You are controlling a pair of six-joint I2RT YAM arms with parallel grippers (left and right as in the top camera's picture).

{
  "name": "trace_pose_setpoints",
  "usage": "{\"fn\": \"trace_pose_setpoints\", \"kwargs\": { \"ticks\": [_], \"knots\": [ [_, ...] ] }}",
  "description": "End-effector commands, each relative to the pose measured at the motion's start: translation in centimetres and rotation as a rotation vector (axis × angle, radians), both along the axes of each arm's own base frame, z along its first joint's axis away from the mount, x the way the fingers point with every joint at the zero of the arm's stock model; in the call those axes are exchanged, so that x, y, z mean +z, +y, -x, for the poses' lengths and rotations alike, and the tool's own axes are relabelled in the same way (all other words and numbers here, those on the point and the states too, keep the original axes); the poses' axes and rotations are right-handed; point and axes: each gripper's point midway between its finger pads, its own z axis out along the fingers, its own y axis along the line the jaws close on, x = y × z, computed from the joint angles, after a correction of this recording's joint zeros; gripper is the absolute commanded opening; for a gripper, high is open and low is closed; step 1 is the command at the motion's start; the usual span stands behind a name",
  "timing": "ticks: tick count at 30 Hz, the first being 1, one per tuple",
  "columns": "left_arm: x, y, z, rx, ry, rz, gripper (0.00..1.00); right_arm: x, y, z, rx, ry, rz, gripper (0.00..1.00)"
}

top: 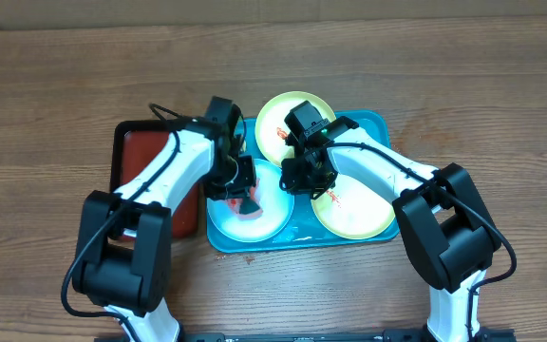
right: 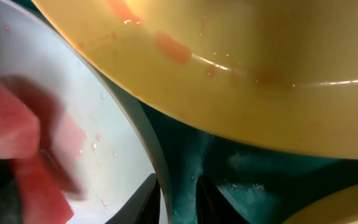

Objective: Clean dirty plates on tray and stack at the side
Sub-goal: 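Scrub the white plate with the sponge while the right gripper holds it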

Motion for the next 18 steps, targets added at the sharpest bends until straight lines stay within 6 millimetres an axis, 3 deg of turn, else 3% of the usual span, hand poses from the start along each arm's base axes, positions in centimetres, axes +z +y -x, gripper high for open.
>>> {"fn": "trace_pose_setpoints", "kwargs": {
  "ticks": [1, 5, 10, 18],
  "knots": [
    [-2.2, 2.1, 0.9, 0.019, 0.007, -0.118, 0.04, -0.5, -0.1, 0.1, -0.005, 0.013, 0.006, 0.22],
    [-3.5, 4.8, 1.1, 0.030, -0.024, -0.264, 0.04, -0.5, -0.1, 0.1, -0.005, 0.013, 0.006, 0.22],
    [-3.5, 7.2, 1.3, 0.025, -0.032, -0.400, 0.04, -0.5, -0.1, 0.1, -0.005, 0.012, 0.005, 0.22],
    [-0.6, 8.2, -0.5, 0.024, -0.063, -0.482, 0.04, -0.5, -0.1, 0.1, -0.005, 0.011, 0.005, 0.22]
  ]
}}
